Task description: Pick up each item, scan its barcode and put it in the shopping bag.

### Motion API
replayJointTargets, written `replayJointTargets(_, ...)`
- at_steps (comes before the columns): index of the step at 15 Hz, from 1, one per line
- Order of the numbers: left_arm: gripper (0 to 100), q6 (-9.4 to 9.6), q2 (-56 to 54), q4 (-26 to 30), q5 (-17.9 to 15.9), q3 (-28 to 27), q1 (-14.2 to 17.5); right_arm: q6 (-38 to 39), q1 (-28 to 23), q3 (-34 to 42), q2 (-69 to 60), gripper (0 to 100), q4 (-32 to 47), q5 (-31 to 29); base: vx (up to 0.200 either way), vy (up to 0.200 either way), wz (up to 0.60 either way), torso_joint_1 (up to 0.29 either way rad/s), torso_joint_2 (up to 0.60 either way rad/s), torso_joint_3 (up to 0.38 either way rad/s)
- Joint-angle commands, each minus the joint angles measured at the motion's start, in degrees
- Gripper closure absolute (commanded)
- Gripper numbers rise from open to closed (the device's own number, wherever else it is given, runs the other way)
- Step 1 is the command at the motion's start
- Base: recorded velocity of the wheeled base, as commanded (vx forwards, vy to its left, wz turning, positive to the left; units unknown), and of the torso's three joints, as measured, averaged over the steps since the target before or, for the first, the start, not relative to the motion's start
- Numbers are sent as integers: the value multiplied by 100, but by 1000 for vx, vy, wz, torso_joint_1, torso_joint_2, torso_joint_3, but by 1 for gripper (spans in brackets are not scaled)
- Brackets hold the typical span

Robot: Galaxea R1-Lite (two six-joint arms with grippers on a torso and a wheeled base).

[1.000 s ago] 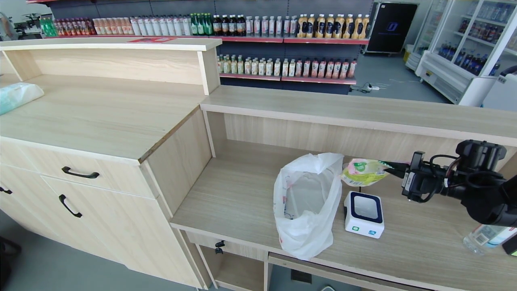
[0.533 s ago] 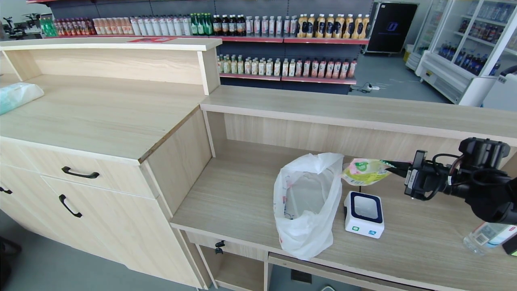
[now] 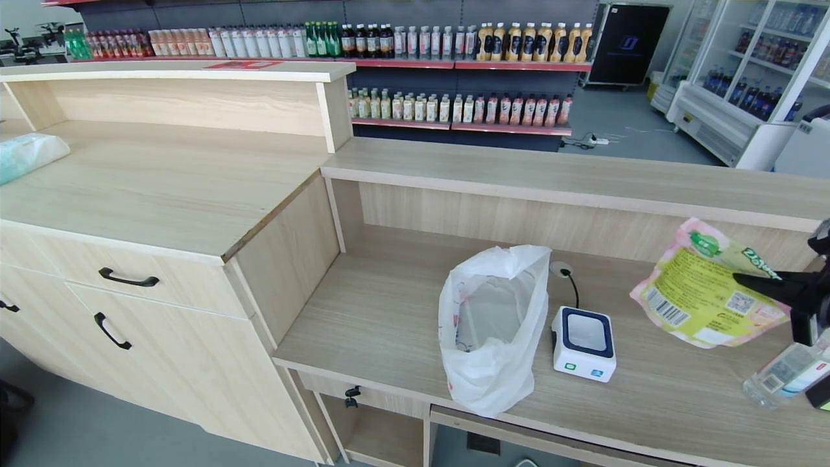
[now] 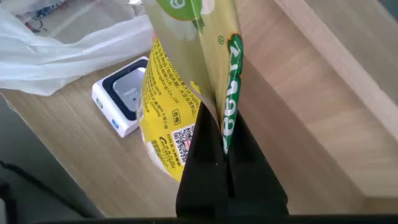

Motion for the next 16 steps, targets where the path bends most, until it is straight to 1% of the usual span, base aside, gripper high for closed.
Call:
replayJointTargets(1, 0, -1, 6, 0, -2, 0, -2, 580, -402, 427, -831, 100, 208, -180, 0, 0, 0, 0, 0, 0)
replayJointTargets(3, 0, -1, 6, 0, 7, 0, -2, 1670, -420, 664, -1217, 100, 261, -206, 0, 0, 0, 0, 0, 0)
replayJointTargets(4, 0, -1, 6, 0, -2, 0, -2, 1881, -411, 708, -1349, 100, 340, -215, 0, 0, 0, 0, 0, 0)
replayJointTargets(5, 0, -1, 6, 0, -2, 0, -2, 1960, -402, 725, -1499, 100, 507, -285, 0, 0, 0, 0, 0, 0)
replayJointTargets(7, 0, -1, 6, 0, -2, 0, -2, 2065, -384, 717, -1683, 100, 823, -901, 0, 0, 0, 0, 0, 0)
replayJointTargets(8, 0, -1, 6, 0, -2, 0, -2, 2109, -349, 682, -1683, 100, 859, -1050, 0, 0, 0, 0, 0, 0)
replayJointTargets(9, 0, -1, 6, 0, -2, 0, -2, 2259, -279, 655, -1674, 100, 859, -1059, 0, 0, 0, 0, 0, 0)
replayJointTargets(10, 0, -1, 6, 0, -2, 0, -2, 2382, -200, 638, -1692, 100, 841, -1068, 0, 0, 600, 12, 7, 2)
replayJointTargets(11, 0, -1, 6, 0, -2, 0, -2, 2584, 2, 541, -1754, 100, 823, -1103, 0, 0, 600, -2, 2, 7)
replayJointTargets(12, 0, -1, 6, 0, -2, 0, -2, 2786, 125, 462, -1797, 100, 823, -1261, 0, 0, 600, -2, 7, 2)
replayJointTargets(13, 0, -1, 6, 0, -2, 0, -2, 3094, 398, 383, -1806, 100, 823, -1507, 0, 0, 600, 2, -7, 2)
replayJointTargets(14, 0, -1, 6, 0, -2, 0, -2, 3401, 776, 286, -1771, 100, 806, -1929, 0, 0, 600, 2, 7, -2)
replayJointTargets(16, 0, -1, 6, 0, -2, 0, -2, 3682, 1233, 172, -1525, 100, 753, -2562, 0, 0, 600, 5, 0, 0)
